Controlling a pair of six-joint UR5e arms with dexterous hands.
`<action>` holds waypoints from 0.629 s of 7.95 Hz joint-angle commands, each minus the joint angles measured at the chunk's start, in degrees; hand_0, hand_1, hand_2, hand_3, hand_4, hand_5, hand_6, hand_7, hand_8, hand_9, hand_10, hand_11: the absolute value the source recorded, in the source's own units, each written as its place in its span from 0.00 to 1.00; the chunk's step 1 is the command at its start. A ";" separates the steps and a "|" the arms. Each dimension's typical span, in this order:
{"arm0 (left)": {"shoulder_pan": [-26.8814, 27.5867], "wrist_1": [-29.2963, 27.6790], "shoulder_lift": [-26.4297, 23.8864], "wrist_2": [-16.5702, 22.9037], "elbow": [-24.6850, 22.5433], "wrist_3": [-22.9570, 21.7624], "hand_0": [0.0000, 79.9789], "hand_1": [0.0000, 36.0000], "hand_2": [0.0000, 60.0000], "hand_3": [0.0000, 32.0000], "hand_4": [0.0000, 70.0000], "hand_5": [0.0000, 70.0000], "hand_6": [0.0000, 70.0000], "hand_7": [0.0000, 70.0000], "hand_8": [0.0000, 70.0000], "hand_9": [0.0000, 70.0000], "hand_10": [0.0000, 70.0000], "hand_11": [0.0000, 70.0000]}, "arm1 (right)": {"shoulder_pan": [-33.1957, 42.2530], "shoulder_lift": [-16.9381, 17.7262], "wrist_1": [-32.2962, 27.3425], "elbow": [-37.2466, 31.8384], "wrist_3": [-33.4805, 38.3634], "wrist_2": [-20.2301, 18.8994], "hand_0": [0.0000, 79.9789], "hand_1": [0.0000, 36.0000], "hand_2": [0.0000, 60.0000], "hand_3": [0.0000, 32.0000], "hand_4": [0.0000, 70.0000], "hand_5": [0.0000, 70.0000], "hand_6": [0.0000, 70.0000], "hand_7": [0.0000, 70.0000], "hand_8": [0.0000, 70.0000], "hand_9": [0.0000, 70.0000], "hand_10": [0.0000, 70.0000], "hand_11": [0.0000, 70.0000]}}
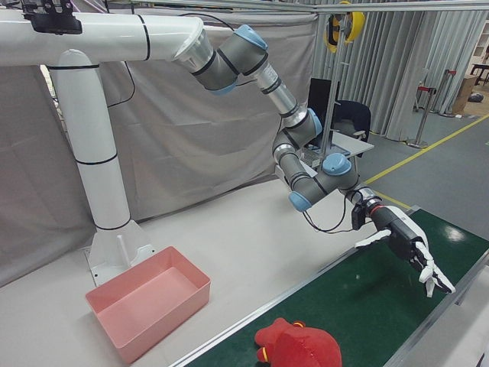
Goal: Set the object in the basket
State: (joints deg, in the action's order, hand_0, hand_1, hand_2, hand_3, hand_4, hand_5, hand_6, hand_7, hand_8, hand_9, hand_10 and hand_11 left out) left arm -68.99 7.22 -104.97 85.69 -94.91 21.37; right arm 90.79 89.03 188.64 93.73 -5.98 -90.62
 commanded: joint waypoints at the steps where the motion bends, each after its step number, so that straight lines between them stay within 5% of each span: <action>1: -0.09 1.82 -0.67 0.00 -0.19 1.99 0.77 0.45 0.00 0.00 0.21 0.43 0.08 0.07 0.18 0.28 0.00 0.00 | 0.00 0.00 0.06 -0.04 0.00 0.00 0.00 0.00 0.00 0.00 0.00 0.00 0.00 0.00 0.00 0.00 0.00 0.00; 5: 0.17 6.30 -3.84 0.26 -0.63 7.62 0.79 0.35 0.00 0.00 0.19 0.38 0.07 0.06 0.17 0.27 0.00 0.00 | 0.00 0.00 -0.03 0.05 0.00 0.00 0.00 0.00 0.00 0.00 0.00 0.00 0.00 0.00 0.00 0.00 0.00 0.00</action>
State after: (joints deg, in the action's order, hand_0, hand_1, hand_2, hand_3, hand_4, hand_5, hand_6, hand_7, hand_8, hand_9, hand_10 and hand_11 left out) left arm -69.00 11.87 -107.66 85.72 -95.31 26.72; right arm 90.79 89.03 188.65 93.77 -5.98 -90.62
